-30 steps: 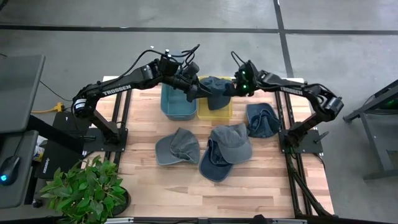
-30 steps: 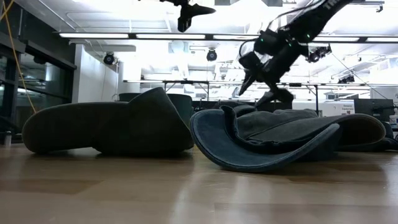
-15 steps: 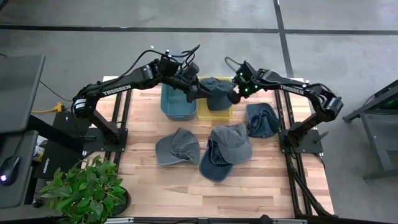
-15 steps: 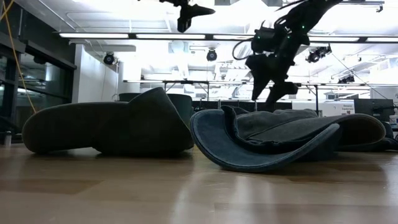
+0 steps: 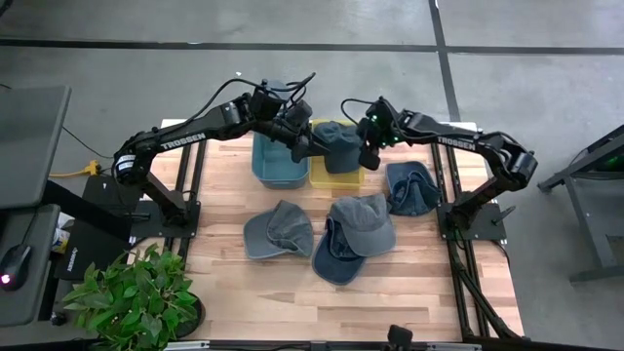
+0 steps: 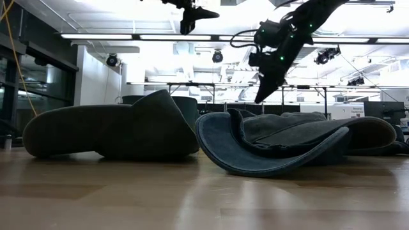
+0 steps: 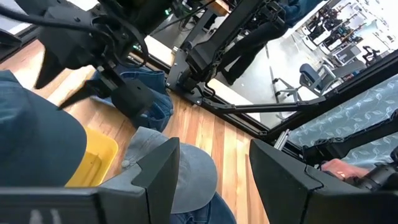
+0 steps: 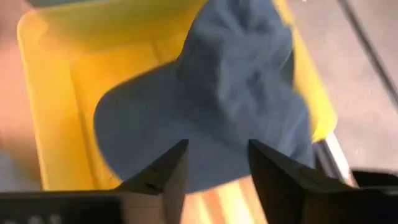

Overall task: Pick & Place hat
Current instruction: Put the left blue cap into the yellow bin

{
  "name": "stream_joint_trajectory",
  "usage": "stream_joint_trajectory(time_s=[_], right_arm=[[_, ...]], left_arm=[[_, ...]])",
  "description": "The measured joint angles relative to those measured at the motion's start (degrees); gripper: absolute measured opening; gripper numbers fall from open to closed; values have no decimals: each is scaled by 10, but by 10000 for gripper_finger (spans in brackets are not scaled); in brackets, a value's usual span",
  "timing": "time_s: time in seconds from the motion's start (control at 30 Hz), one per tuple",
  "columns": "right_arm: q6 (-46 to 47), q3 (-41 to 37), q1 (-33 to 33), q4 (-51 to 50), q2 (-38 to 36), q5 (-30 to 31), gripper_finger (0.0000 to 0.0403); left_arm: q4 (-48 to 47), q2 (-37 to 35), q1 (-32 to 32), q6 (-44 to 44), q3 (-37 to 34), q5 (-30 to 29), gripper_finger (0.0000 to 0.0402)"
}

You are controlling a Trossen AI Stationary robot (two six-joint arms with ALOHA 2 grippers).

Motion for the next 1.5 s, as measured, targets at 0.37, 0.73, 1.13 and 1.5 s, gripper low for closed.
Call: stream_joint_trajectory(time_s=[0.37, 0.73, 1.13, 1.5], right_arm=[[2, 0, -10, 28, 29, -19, 5], [66, 0, -21, 52, 95, -54, 1], [107, 1, -6, 110, 128, -98, 0], [110, 16, 13, 78, 115, -155, 0]], left_arm=[[0, 0, 0, 0, 0, 0, 193], [0, 0, 0, 0, 0, -8, 193], [7, 0, 0, -4, 0, -9, 193], [9, 0, 0, -5, 0, -10, 193]])
